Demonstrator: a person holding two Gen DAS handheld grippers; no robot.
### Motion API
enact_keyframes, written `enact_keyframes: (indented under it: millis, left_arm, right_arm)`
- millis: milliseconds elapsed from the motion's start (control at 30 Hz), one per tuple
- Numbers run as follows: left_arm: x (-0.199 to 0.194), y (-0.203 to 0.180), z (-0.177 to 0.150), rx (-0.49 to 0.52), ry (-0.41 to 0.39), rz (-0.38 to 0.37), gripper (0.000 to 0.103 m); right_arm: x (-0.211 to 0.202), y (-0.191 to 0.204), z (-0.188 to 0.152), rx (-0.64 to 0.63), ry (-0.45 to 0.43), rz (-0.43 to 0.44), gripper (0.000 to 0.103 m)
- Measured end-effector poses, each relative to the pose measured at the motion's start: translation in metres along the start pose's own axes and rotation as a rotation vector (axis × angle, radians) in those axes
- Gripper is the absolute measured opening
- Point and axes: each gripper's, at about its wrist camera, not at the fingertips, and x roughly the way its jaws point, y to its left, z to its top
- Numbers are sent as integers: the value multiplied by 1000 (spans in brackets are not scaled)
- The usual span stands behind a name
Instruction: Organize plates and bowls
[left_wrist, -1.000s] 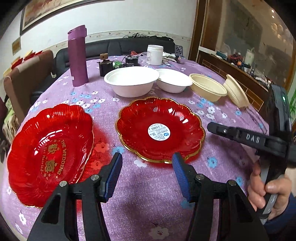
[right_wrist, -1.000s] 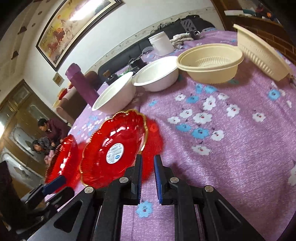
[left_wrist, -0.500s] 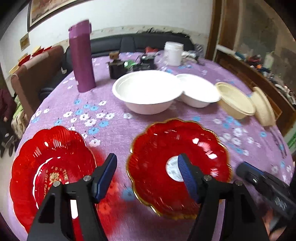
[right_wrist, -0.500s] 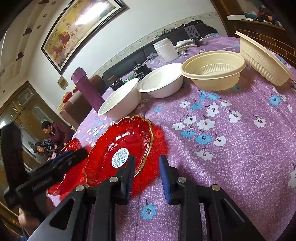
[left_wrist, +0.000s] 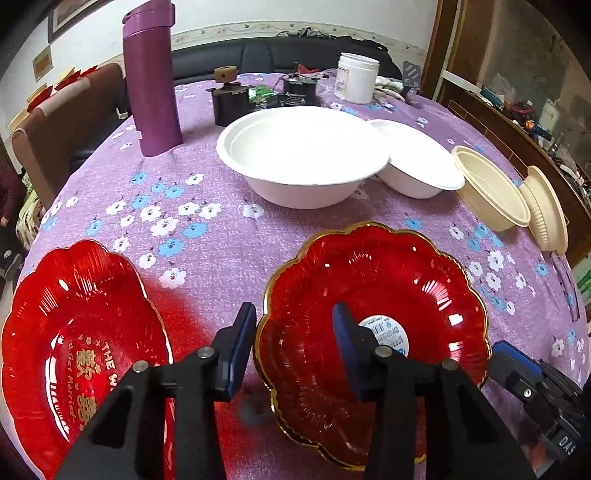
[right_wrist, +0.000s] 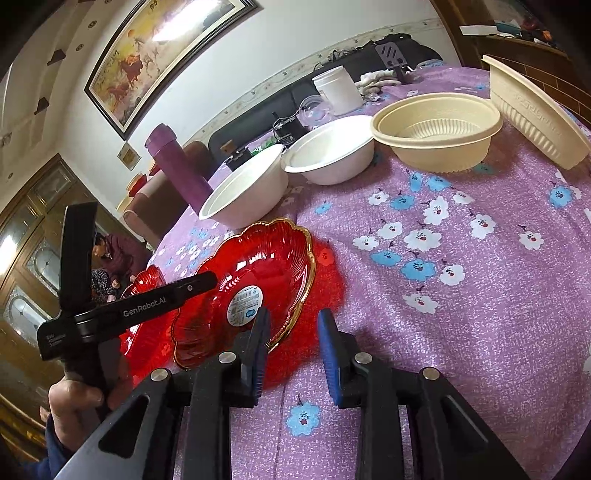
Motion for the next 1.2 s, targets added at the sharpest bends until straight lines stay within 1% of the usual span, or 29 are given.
enact_keyframes:
  millis: [133,267,367,433,633,700,900,967,1000,1067,1133,1200]
  left_arm:
    - [-4,-6,-6,12,1,-21,42]
    - [-8,-14,-13,34,-13,-37,42]
    - [-8,-22,-20,63,-37,-32,42]
    - [-9,-25,-22,76,-53,-32,44]
    - [-7,-27,-24,86,-69,-67,44]
    - [-6,-29,-26,92,-70,-74,44]
    - [-5,-32,-28,104,-90,-69,46]
    - [-3,-33,-28,102,-85,-74,47]
    - [-1,-32,-27,98,-78,-80,47]
    - [2,-29,-27,84,-64,-99,47]
    - [4,-29,-26,77,-53,-107,47]
    - [6,-30,-26,78,-43,-95,47]
  right_arm:
    - [0,-1,0,9,4,-4,28]
    - [-3,-2,0,18,-17,-23,28]
    - [-7,-4,1,21,-32,-49,28]
    - [-8,-3,2,13,-29,-71,26]
    - [-8,0,7,-24,-23,-145,26]
    - [-8,-2,10,-19,-26,-146,26]
    - [-1,-5,10,-35,-13,-188,26]
    - [1,-5,10,-30,-2,-176,26]
    - [3,-3,10,-36,3,-184,26]
    - [6,2,9,-68,16,-237,26]
    - [7,7,9,-97,21,-255,26]
    - [8,9,8,-111,21,-259,24]
